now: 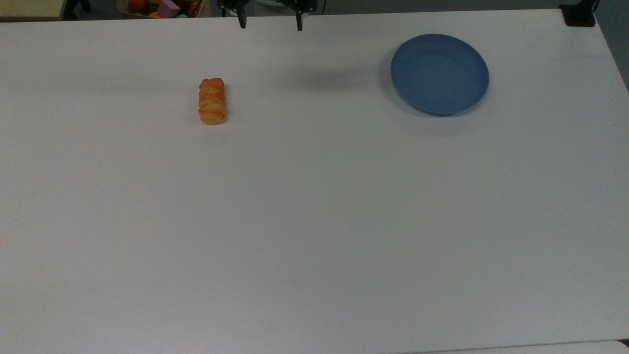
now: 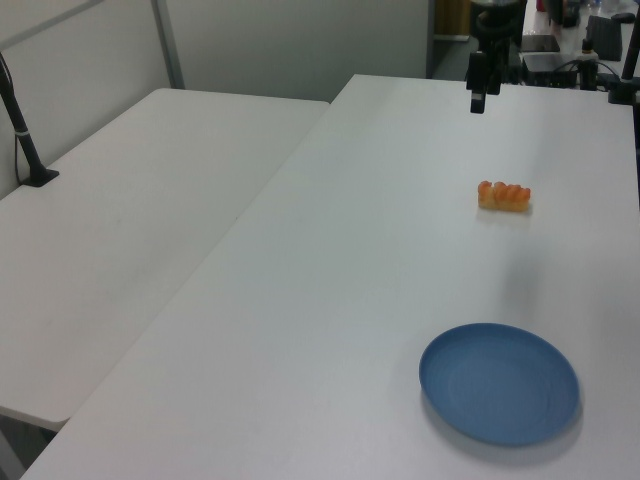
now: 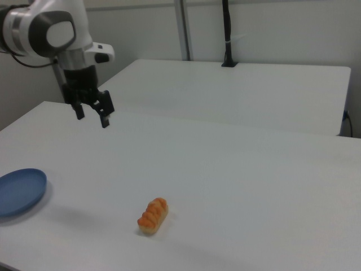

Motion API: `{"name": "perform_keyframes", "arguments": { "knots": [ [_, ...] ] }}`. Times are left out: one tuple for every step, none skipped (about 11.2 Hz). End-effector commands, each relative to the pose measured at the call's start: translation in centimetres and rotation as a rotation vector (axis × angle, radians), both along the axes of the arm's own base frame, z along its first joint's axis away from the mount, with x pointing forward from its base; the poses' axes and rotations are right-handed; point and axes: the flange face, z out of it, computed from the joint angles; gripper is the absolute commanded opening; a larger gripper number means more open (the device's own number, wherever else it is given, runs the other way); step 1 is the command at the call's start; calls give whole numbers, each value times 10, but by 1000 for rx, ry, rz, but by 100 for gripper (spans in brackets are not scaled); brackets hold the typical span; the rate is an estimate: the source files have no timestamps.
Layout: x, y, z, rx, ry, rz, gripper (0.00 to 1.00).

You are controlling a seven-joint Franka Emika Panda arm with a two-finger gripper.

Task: Put the bread on the table

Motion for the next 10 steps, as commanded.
{"name": "perform_keyframes", "arguments": {
  "knots": [
    [-11, 28, 22, 45, -7, 33, 100],
    [-12, 28, 26, 52, -15, 36, 100],
    [-13, 31, 34, 65, -32, 60, 100],
    [-12, 39, 33, 66, -47, 124, 100],
    [-10, 39, 33, 60, -76, 165, 100],
    [-6, 37, 32, 54, -95, 202, 100],
    [-4, 36, 30, 50, -103, 240, 100],
    [-3, 34, 26, 48, -101, 265, 100],
    [-3, 32, 27, 51, -104, 265, 100],
    [-1, 32, 27, 51, -116, 261, 100]
  ]
}}
